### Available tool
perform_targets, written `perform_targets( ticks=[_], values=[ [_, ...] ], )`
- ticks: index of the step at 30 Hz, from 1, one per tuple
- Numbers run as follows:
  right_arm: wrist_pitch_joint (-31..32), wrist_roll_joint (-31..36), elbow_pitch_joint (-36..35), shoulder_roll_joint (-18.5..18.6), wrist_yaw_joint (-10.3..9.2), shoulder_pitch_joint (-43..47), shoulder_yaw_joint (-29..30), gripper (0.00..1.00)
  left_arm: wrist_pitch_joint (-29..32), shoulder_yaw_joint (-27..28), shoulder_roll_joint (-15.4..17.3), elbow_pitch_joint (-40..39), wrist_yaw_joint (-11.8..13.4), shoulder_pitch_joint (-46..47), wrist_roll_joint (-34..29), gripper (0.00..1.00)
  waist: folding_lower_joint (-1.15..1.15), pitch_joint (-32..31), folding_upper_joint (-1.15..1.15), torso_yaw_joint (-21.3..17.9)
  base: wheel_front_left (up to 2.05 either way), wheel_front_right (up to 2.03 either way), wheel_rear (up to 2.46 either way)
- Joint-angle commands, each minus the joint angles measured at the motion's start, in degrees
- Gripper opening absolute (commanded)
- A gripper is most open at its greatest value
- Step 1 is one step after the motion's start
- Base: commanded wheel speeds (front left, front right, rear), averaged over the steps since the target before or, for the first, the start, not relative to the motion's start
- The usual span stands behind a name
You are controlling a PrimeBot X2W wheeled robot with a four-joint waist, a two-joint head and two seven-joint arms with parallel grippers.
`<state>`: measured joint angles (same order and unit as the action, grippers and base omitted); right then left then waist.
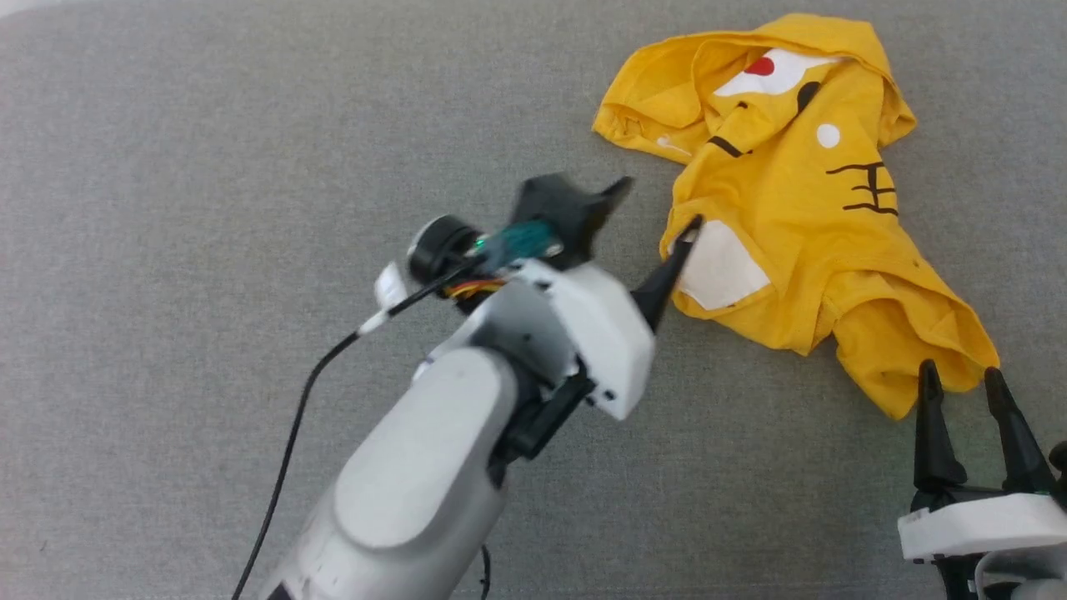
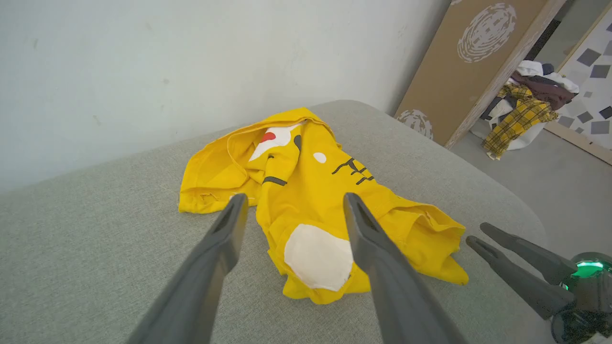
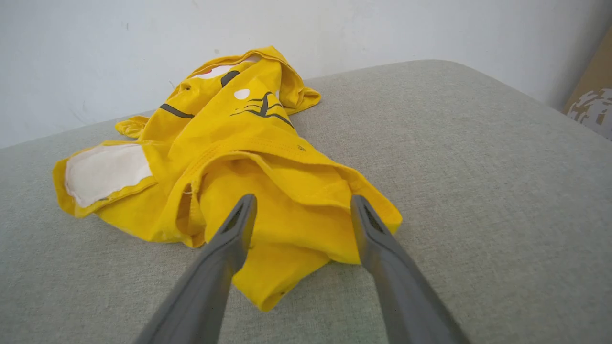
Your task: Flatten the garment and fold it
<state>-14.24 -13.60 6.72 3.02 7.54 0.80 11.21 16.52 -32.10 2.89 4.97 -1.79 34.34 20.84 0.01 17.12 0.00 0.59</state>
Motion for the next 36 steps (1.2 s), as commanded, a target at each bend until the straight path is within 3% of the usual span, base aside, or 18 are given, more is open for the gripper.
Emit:
perform_targets(
  ticks=[1,9,17,22,23,24,29,36],
  values=[
    [-0.4,0.0,0.2,-0.1,-0.05,-0.9,0.1,1.0,0.6,-0.7,0.0,0.6,0.5,1.4,0.4,1.0,-0.01,0.8,0.0,-0.3,0.0,0.0,0.0],
    [-0.6,-0.5,1.8,-0.1,-0.05,-2.9,-1.8,1.0,10.0,-11.2,0.0,11.6,6.8,11.8,6.0,1.0,-0.01,3.0,0.0,-2.6,0.0,0.0,0.0],
    [-0.7,-1.9,3.7,-0.1,-0.05,-4.5,-3.5,1.0,12.1,-14.1,0.0,21.5,12.0,15.8,8.9,1.0,-0.01,4.7,0.0,-6.5,0.0,0.0,0.0],
    [-0.7,-2.7,3.6,-0.1,-0.05,-5.5,-3.4,1.0,11.1,-14.2,0.0,25.6,13.6,15.8,11.6,1.0,-0.01,6.2,0.0,-8.6,0.0,0.0,0.0],
    [-0.7,-2.8,3.5,-0.1,-0.05,-5.6,-3.3,1.0,10.6,-14.3,0.0,26.2,13.7,15.7,12.0,0.73,-0.01,6.5,0.0,-8.8,0.0,0.0,0.0],
    [-0.7,-2.9,3.4,-0.1,-0.05,-5.7,-3.2,1.0,10.0,-14.4,0.0,26.7,13.6,15.7,12.5,0.0,-0.01,6.7,0.0,-9.1,0.0,0.0,0.0],
    [-0.7,-3.1,3.1,-0.1,-0.05,-5.7,-2.7,1.0,7.7,-15.0,0.0,27.4,11.7,15.9,15.9,0.0,-0.01,7.1,0.0,-9.3,0.0,0.0,0.0],
    [-0.7,-2.6,3.0,-0.1,-0.05,-5.2,-1.1,1.0,2.2,-13.3,0.5,24.7,10.3,17.7,18.6,0.0,-0.01,5.3,0.0,-6.5,0.0,0.0,0.0]
  ],
)
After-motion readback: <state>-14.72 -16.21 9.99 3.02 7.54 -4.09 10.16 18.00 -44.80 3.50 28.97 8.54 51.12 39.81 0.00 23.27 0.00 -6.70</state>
